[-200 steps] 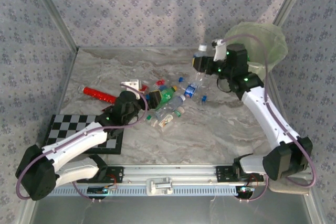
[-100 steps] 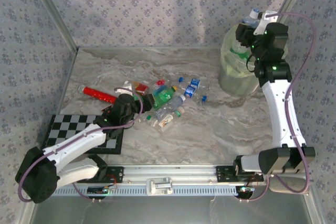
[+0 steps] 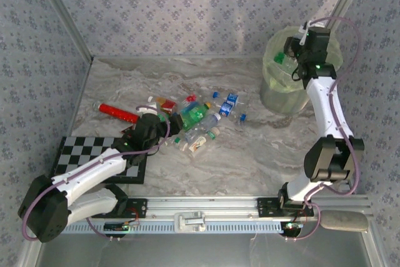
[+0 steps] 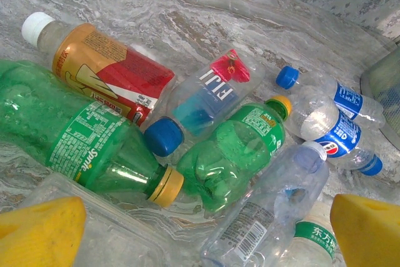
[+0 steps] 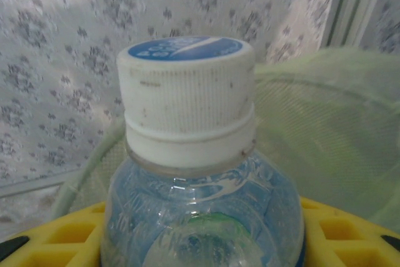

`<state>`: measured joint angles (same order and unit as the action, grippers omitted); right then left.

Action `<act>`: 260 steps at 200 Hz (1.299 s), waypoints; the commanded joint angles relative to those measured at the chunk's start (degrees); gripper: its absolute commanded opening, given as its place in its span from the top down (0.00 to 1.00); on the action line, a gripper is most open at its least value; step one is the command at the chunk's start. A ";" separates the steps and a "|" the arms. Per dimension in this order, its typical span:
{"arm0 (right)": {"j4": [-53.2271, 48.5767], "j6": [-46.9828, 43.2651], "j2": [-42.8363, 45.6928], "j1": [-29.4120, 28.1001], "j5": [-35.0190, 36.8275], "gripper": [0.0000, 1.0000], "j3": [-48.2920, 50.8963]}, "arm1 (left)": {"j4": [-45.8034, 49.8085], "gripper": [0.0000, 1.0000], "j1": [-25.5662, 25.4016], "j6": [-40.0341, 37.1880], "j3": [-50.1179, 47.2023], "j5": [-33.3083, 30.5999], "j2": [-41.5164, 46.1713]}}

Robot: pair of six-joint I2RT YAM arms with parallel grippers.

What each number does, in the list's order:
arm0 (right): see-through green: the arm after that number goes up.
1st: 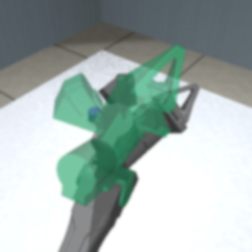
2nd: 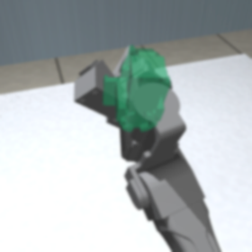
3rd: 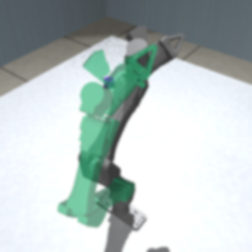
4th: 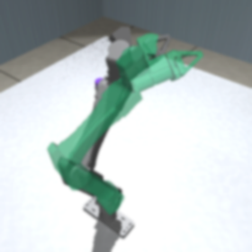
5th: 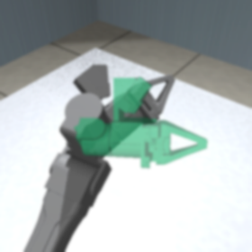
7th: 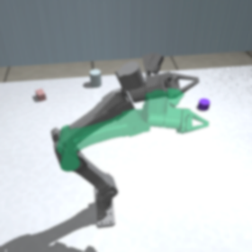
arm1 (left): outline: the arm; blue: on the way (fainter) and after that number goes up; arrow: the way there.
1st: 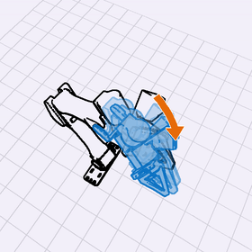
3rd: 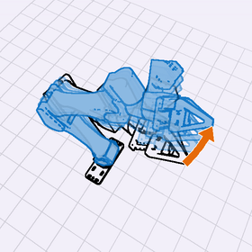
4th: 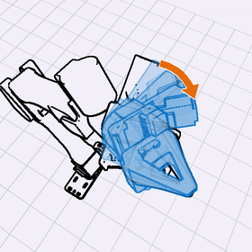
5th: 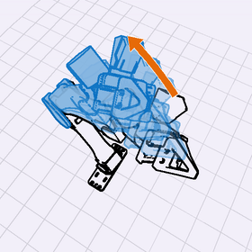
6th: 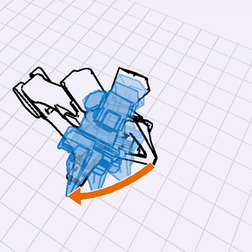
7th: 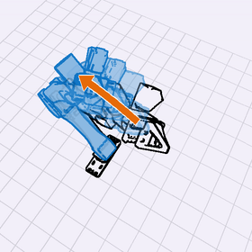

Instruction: Put the plastic bottles in the bin

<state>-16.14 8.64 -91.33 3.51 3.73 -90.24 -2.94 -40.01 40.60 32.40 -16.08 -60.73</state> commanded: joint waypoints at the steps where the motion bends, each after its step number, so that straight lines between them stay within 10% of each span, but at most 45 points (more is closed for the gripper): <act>1: -3.59 1.55 -3.41 0.05 -2.64 0.46 -0.94 | 0.87 0.00 0.29 0.71 0.07 0.06 1.32; 72: -9.89 2.43 -11.41 0.35 -3.64 0.41 -5.85 | 1.60 0.00 0.28 1.22 0.38 -0.18 1.40; 154: -11.23 1.51 -4.85 0.31 0.05 0.00 -8.95 | 2.94 0.00 0.25 1.38 1.91 -0.28 -0.95; 260: 2.26 4.45 15.40 -7.72 -10.05 0.00 11.02 | 4.06 0.00 0.20 -0.67 6.30 3.70 -6.97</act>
<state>-18.15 11.70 -78.41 -1.32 -1.50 -84.64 -0.38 -40.01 41.41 35.86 -14.17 -66.50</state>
